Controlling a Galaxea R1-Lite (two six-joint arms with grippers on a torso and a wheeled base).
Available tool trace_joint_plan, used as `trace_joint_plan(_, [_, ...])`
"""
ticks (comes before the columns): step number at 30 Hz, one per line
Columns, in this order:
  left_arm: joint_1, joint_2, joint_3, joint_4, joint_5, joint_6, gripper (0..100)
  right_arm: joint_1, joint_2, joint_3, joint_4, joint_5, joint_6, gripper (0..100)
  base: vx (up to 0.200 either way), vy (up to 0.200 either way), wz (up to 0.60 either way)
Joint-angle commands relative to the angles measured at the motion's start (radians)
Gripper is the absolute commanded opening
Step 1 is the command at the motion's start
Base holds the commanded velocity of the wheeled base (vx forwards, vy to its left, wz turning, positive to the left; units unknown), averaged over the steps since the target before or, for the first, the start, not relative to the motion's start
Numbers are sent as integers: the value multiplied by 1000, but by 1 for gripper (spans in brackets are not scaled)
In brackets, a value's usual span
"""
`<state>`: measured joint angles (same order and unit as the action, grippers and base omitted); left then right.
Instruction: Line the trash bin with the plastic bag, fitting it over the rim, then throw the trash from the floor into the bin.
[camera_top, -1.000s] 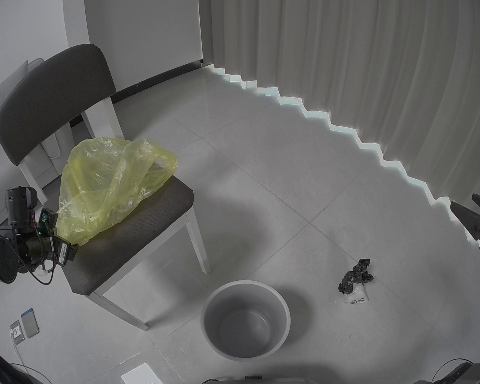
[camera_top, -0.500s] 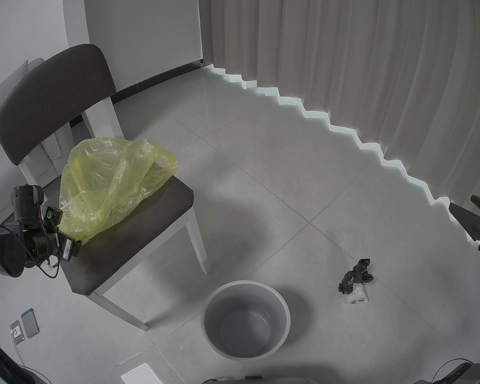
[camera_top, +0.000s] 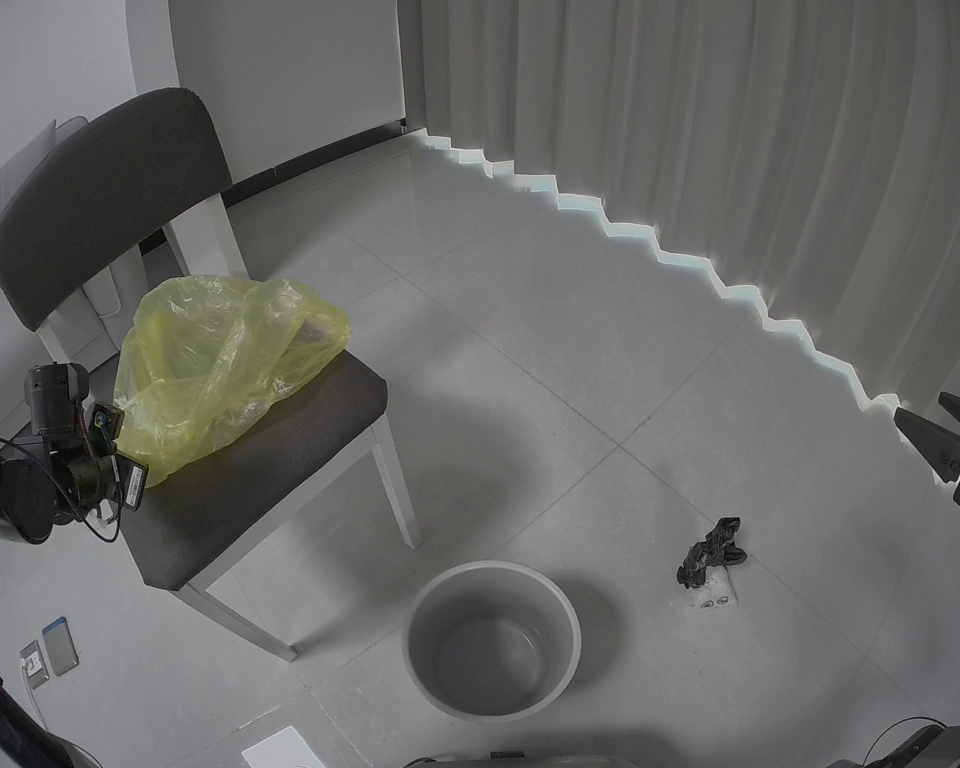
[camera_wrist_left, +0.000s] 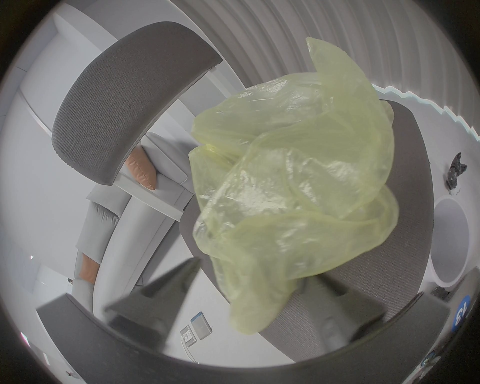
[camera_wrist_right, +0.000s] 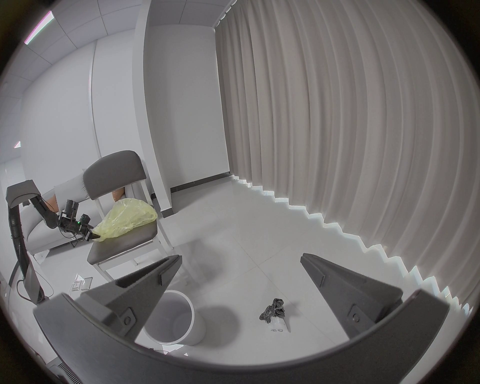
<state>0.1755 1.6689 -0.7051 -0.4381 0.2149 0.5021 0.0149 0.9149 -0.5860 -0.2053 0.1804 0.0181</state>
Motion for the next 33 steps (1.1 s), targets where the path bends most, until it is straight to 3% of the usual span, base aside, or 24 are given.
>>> trace_joint_plan(1, [1, 2, -1, -1, 0, -4, 0, 0, 1, 0, 0, 1, 0, 100, 0, 0, 0])
trace_joint_plan(9, [2, -21, 3, -8, -11, -27, 0, 0, 2, 2, 0, 1, -1, 100, 0, 0, 0])
trace_joint_plan(16, [-65, -153, -2, -57, -68, -62, 0, 4, -1, 5, 0, 1, -6, 100, 0, 0, 0])
trace_joint_plan(22, [-180, -321, -117, 30, -155, -60, 0, 17, -8, 21, 0, 7, -9, 100, 0, 0, 0])
trace_joint_plan(25, [-265, -383, -231, 157, -189, -63, 0, 68, -21, 41, -5, 7, -6, 100, 0, 0, 0])
trace_joint_plan(28, [-396, -423, -355, 279, -213, -88, 0, 171, -22, 35, -5, 7, 0, 100, 0, 0, 0])
trace_joint_plan(33, [-539, -429, -430, 335, -233, -89, 0, 290, 5, -3, 1, 4, 0, 100, 0, 0, 0])
